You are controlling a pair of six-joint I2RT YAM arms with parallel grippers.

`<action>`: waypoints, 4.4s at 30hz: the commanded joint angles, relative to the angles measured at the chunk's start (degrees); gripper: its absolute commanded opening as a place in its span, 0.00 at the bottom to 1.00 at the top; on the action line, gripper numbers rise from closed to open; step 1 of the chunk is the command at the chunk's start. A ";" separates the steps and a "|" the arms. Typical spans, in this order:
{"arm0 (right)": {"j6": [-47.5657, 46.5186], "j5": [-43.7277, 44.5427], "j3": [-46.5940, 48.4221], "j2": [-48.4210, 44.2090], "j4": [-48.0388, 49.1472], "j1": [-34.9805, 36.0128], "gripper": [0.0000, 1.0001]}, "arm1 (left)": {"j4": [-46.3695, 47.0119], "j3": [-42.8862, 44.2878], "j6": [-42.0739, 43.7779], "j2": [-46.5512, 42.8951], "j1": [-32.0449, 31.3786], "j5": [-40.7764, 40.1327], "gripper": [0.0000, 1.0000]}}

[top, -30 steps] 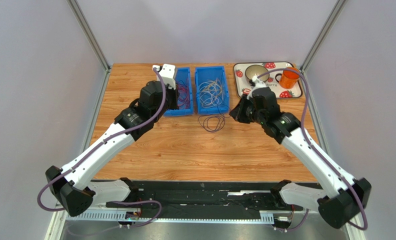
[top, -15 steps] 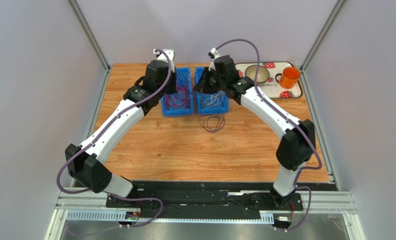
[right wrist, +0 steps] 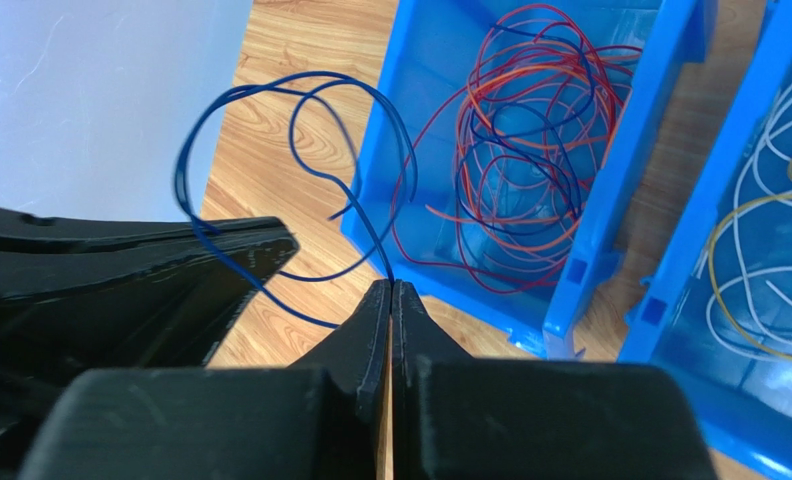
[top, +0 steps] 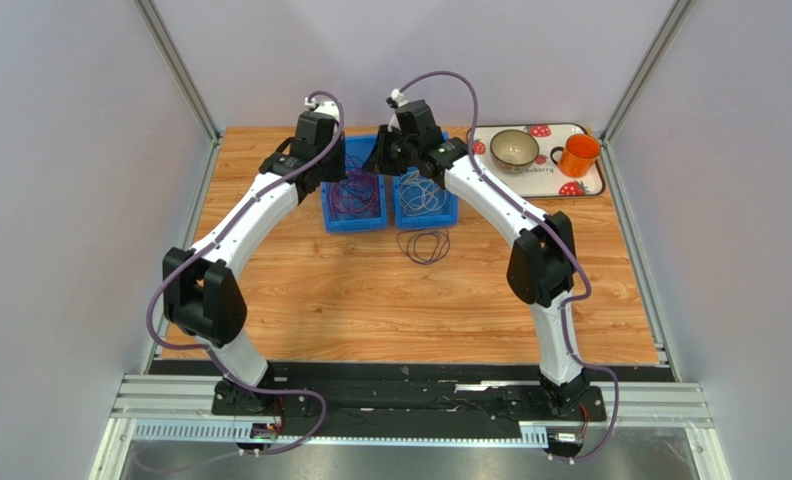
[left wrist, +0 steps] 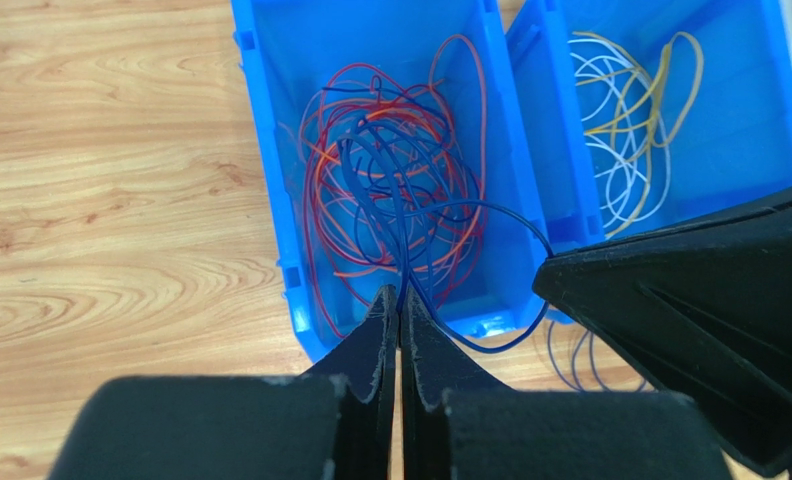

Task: Untangle the cables

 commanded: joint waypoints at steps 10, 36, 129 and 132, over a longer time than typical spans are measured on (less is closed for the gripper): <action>-2.16 -0.46 10.25 6.44 -3.17 0.55 0.55 | -3.97 12.15 -2.58 10.18 2.95 3.58 0.42; -6.03 15.52 -30.43 -27.83 -4.75 -0.24 0.55 | -1.96 -5.40 -3.55 -9.41 -4.51 3.15 0.49; 0.56 14.57 -64.98 -41.91 5.44 -0.24 0.51 | 20.72 -29.76 -19.02 -11.44 -29.75 -6.87 0.00; 0.82 14.57 -64.81 -40.77 5.80 -0.07 0.50 | 20.63 -30.02 -19.02 -12.05 -30.01 -6.79 0.00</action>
